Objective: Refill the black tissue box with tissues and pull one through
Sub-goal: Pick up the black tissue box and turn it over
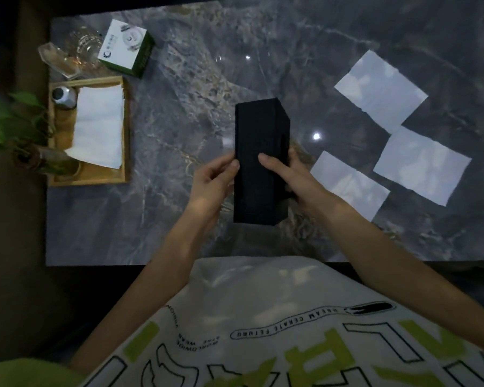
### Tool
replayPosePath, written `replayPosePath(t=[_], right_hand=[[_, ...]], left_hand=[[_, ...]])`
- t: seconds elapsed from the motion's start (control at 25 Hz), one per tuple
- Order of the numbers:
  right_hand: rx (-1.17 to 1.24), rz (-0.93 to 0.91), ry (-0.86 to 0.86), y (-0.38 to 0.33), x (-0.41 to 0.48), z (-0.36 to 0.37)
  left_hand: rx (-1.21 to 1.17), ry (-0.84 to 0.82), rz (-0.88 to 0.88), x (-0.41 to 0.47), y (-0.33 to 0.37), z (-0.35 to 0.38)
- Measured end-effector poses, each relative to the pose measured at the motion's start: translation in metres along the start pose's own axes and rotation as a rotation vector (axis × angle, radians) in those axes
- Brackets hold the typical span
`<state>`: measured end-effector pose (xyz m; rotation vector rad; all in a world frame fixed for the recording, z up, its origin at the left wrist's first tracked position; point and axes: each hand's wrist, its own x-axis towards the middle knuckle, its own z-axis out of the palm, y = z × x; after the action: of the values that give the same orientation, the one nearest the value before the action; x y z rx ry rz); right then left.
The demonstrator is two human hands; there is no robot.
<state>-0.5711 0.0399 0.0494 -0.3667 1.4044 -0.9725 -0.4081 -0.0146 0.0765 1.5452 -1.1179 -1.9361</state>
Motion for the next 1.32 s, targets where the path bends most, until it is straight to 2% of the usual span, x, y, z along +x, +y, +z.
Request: replayPosePath(t=[0.2, 0.44, 0.6, 0.76, 0.92, 1.32], right_hand=[[0.009, 0.059, 0.04, -0.002, 0.012, 0.016], [0.143, 0.071, -0.075, -0.002, 0.015, 0.035], [0.202, 0.069, -0.103, -0.006, 0.012, 0.041], [0.19, 0.085, -0.078, -0.011, 0.014, 0.045], [0.12, 0.019, -0.007, -0.004, 0.024, 0.045], [0.179, 0.035, -0.026, 0.008, 0.029, 0.04]], left_hand=[[-0.066, -0.046, -0.051, 0.015, 0.009, -0.021], [-0.031, -0.167, -0.257, 0.03, 0.006, -0.048], [-0.017, -0.269, -0.261, 0.035, 0.006, -0.055], [0.041, -0.168, -0.206, 0.034, 0.011, -0.051], [0.074, -0.071, -0.157, 0.034, 0.011, -0.046], [0.105, -0.068, -0.153, 0.037, -0.001, -0.042]])
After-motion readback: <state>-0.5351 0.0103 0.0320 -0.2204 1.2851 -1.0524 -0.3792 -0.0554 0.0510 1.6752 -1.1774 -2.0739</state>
